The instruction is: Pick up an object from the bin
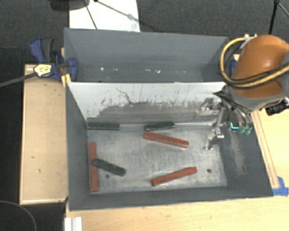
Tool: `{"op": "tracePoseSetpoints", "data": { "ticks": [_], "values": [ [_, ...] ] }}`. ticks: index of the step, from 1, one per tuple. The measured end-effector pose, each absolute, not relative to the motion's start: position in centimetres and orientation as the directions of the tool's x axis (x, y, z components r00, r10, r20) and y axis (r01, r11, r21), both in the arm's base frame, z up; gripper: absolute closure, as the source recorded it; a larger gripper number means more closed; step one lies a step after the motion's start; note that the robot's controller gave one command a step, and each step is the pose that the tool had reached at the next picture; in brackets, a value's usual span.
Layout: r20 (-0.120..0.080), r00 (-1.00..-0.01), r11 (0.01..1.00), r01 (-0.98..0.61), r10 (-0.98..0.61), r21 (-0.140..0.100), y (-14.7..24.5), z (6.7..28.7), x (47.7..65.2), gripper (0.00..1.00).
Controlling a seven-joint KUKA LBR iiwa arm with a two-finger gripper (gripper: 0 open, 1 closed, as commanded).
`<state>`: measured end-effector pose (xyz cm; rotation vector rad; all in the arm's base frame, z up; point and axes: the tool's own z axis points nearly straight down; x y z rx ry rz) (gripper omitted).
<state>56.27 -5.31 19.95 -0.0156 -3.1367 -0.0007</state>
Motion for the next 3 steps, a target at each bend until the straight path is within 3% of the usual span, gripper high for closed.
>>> {"op": "tracePoseSetpoints", "data": {
  "ticks": [1, 2, 3],
  "values": [
    [-0.003, -1.000, 1.000, 0.009, 0.009, 0.000, -5.3, 20.4, 56.4, 0.00],
    [-0.011, -0.999, 0.999, 0.035, 0.035, 0.000, -5.1, 15.7, 57.2, 0.00],
    [-0.014, -1.000, 1.000, -0.005, -0.005, 0.002, 1.7, 7.6, 55.7, 1.00]
  ]
}}
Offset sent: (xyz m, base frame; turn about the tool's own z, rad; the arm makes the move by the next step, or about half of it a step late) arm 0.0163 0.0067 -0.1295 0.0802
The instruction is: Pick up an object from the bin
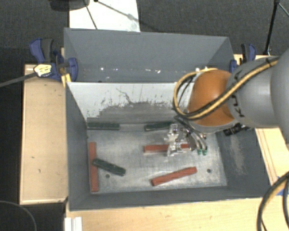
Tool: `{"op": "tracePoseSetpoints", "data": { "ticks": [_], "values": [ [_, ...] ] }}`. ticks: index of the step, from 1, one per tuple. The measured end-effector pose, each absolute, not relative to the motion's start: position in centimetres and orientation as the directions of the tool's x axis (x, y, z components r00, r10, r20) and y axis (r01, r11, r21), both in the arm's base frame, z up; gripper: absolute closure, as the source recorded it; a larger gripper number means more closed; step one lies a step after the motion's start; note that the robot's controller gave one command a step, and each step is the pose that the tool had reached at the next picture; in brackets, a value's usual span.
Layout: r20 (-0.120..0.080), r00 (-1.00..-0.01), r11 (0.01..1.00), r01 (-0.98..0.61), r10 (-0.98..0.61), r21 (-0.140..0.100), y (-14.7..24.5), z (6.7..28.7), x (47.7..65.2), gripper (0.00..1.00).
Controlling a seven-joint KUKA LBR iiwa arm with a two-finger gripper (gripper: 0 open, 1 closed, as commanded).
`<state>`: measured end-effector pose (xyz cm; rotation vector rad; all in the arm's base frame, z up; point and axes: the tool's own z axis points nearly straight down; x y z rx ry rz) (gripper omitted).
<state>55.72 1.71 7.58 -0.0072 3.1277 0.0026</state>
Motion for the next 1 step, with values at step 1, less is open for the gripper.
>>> {"op": "tracePoseSetpoints", "data": {
  "ticks": [1],
  "values": [
    [-0.014, -1.000, 1.000, -0.006, -0.006, 0.002, 1.71, 7.58, 55.72, 1.00]
  ]
}}
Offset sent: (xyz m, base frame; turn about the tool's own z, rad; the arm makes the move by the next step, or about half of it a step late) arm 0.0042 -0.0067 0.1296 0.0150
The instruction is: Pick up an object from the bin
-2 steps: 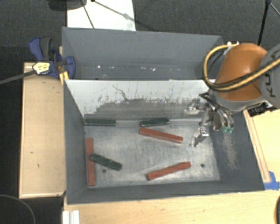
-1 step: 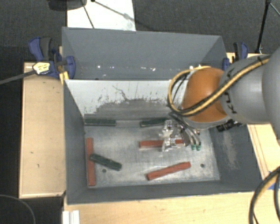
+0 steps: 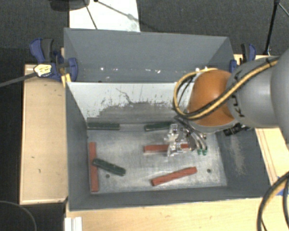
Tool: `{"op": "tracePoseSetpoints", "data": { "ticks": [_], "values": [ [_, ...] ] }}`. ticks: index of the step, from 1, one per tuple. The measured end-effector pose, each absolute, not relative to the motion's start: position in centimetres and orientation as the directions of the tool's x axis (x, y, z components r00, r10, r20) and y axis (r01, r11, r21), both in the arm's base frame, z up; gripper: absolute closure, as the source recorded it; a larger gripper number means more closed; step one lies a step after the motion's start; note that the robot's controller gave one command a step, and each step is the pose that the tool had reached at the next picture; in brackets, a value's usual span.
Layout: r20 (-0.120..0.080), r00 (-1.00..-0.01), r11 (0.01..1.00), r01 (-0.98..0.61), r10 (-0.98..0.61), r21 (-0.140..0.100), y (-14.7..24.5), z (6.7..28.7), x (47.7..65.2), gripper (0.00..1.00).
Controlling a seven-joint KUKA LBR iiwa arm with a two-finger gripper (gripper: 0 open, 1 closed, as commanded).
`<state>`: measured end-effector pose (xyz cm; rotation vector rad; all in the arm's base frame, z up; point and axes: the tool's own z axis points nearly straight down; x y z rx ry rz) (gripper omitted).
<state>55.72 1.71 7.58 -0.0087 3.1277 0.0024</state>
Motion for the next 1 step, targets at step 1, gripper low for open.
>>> {"op": "tracePoseSetpoints", "data": {
  "ticks": [1],
  "values": [
    [-0.002, -1.000, 1.000, 0.004, 0.004, 0.001, 1.07, 20.59, 56.20, 1.00]
  ]
}}
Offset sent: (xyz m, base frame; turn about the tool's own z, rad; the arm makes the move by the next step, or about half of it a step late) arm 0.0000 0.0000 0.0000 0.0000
